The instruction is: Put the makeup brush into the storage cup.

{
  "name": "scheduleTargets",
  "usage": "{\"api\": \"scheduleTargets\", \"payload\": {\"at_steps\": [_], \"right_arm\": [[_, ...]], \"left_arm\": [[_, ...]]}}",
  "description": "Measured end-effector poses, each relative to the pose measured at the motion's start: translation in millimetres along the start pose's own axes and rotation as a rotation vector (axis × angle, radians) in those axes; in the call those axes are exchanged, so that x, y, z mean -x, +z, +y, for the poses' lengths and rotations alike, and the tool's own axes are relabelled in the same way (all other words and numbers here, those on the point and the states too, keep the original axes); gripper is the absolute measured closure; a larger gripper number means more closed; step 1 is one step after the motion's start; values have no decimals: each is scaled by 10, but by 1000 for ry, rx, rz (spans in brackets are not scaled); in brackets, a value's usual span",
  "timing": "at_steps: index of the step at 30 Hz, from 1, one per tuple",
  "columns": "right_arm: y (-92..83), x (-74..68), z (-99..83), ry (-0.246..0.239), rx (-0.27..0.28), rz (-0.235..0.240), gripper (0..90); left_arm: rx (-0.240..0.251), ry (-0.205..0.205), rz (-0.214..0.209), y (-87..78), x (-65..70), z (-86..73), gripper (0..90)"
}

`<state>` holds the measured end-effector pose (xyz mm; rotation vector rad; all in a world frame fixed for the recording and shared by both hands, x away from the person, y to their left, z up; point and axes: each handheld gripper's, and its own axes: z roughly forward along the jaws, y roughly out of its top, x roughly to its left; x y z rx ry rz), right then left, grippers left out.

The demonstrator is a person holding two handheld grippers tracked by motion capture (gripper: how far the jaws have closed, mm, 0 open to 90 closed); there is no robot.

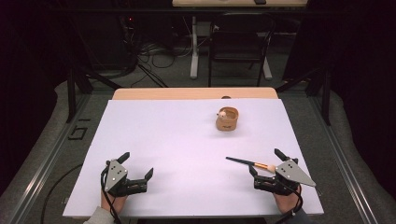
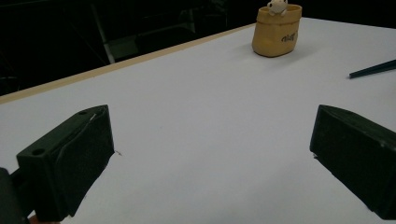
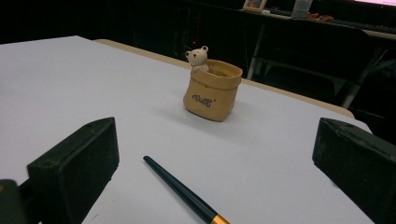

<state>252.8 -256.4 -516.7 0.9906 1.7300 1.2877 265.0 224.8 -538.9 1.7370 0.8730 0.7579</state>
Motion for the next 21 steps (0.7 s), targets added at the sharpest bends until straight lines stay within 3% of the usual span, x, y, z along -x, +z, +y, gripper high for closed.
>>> {"api": "scheduleTargets", "payload": {"at_steps": [17, 21], "right_arm": [[10, 141, -13, 19, -21, -4, 2], [24, 189, -20, 23, -50, 2, 2]], "left_arm": [[-9, -2, -9, 6, -3, -2, 0], [-13, -3, -10, 9, -1, -4, 0]]}}
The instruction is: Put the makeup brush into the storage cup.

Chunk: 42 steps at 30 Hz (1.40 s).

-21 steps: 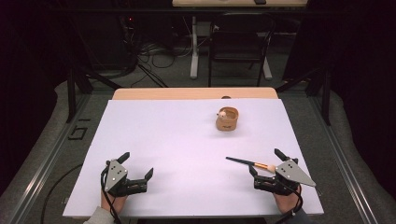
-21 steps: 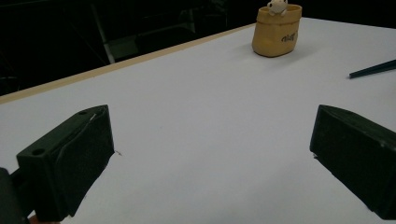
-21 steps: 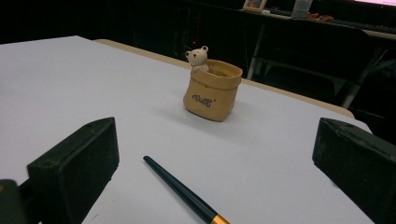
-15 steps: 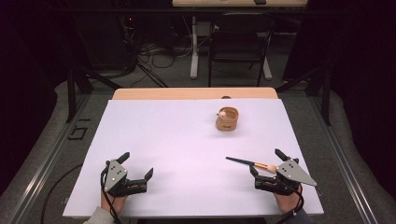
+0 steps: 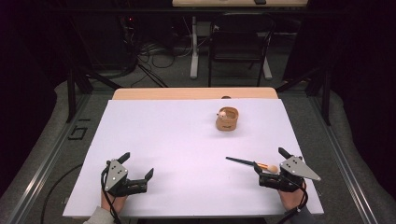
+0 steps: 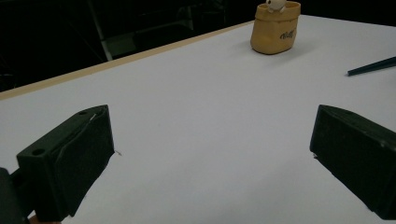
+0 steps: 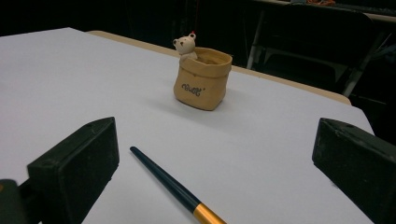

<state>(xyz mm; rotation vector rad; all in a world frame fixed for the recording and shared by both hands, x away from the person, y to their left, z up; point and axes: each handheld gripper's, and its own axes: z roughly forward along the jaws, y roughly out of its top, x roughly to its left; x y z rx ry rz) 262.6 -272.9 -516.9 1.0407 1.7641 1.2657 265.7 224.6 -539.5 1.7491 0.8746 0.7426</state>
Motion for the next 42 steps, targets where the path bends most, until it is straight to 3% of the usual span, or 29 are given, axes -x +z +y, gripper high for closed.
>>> {"api": "scheduleTargets", "payload": {"at_steps": [12, 21, 42], "right_arm": [[76, 75, 2, 3, -66, 42, 0], [164, 132, -5, -4, -95, 44, 0], [362, 306, 18, -7, -203, 133, 0]], "left_arm": [[-4, 1, -4, 1, 1, -2, 0], [-12, 7, -11, 7, 7, -2, 0], [-20, 10, -15, 9, 6, -5, 0]]}}
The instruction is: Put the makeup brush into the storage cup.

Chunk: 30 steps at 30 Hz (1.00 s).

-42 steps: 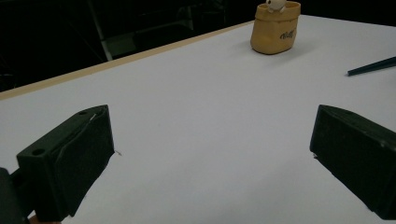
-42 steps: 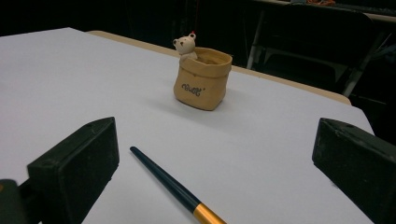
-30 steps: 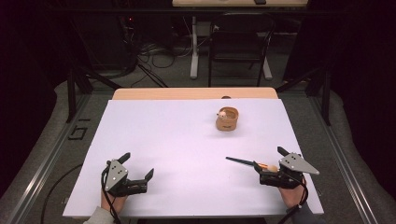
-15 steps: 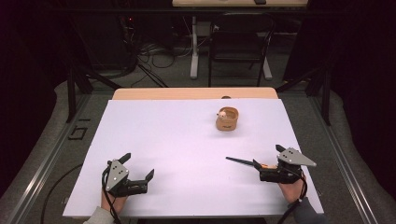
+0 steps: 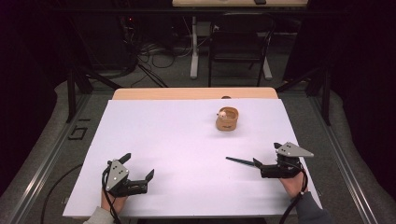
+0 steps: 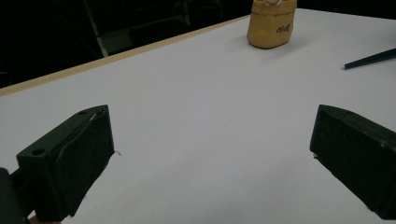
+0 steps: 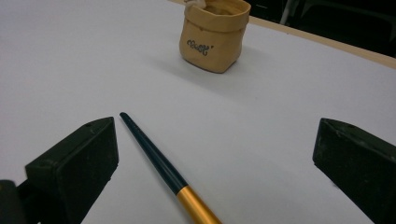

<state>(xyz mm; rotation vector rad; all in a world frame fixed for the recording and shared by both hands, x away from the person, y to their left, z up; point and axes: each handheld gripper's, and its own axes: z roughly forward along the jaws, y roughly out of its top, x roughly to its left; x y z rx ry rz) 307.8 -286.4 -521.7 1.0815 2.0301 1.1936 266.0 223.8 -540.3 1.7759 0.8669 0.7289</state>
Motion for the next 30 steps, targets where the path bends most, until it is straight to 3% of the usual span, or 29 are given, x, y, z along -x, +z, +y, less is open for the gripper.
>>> {"api": "scheduleTargets", "payload": {"at_steps": [13, 18, 30], "right_arm": [[102, 113, 40, -52, -110, 94, 0], [155, 128, 108, -107, -177, 140, 0], [273, 140, 200, -195, -295, 193, 0]], "left_arm": [[-5, 3, -5, 9, 5, -1, 0], [-6, 3, -7, 16, 6, -2, 0], [-12, 9, -8, 14, 11, -1, 0]]}}
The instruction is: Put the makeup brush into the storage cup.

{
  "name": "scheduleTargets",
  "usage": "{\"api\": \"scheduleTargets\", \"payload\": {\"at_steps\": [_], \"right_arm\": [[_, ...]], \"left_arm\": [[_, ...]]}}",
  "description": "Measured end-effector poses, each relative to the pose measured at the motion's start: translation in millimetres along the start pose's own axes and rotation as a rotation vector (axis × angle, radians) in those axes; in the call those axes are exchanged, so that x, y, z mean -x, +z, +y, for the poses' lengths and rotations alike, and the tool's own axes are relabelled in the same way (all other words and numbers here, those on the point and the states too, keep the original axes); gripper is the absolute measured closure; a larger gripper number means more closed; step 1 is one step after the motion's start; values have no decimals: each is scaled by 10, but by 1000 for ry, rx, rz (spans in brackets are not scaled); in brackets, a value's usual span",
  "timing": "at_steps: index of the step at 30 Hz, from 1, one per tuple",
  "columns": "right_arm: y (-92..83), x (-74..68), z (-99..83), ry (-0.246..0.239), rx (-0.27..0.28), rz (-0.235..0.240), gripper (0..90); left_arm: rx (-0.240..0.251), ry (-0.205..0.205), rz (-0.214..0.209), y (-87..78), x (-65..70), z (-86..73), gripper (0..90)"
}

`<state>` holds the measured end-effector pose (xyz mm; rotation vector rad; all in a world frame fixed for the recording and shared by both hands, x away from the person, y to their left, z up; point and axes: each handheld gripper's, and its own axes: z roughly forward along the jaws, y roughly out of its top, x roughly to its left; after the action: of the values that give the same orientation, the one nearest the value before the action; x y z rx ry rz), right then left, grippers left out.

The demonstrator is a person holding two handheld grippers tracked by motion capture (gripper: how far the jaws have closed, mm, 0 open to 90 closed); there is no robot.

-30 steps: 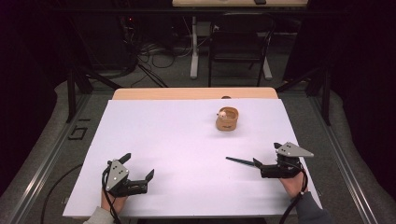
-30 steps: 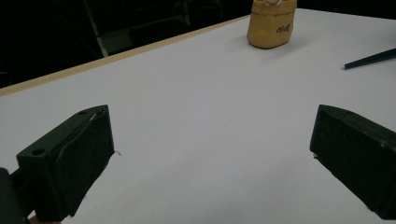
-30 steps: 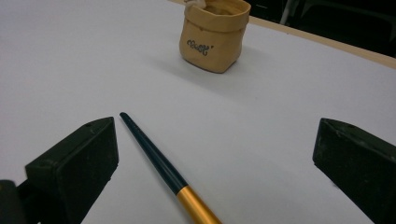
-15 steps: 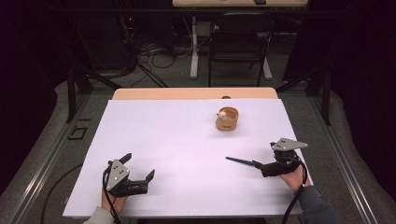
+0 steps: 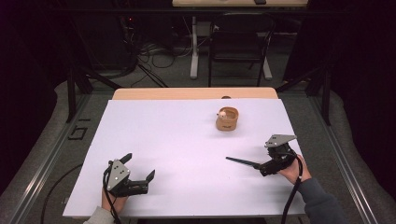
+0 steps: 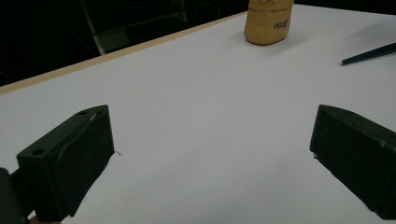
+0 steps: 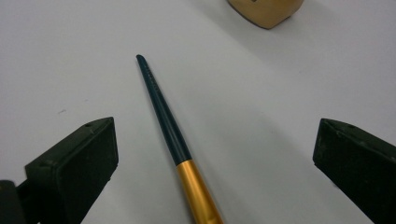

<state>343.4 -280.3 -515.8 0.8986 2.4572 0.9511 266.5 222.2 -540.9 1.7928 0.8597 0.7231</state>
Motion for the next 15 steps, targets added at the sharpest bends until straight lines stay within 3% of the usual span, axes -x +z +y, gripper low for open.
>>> {"api": "scheduleTargets", "payload": {"at_steps": [7, 13, 14, 15], "right_arm": [[35, 20, 42, -62, -83, 29, 0], [49, 47, 88, -84, -126, 43, 0], [60, 50, 107, -100, -153, 50, 0], [80, 49, 105, -106, -146, 55, 0]], "left_arm": [[-3, -2, -3, 5, 5, -1, 0], [-8, 7, -7, 9, 8, 1, 0], [-8, 7, -7, 9, 7, 0, 0], [-8, 6, -9, 9, 7, 0, 0]]}}
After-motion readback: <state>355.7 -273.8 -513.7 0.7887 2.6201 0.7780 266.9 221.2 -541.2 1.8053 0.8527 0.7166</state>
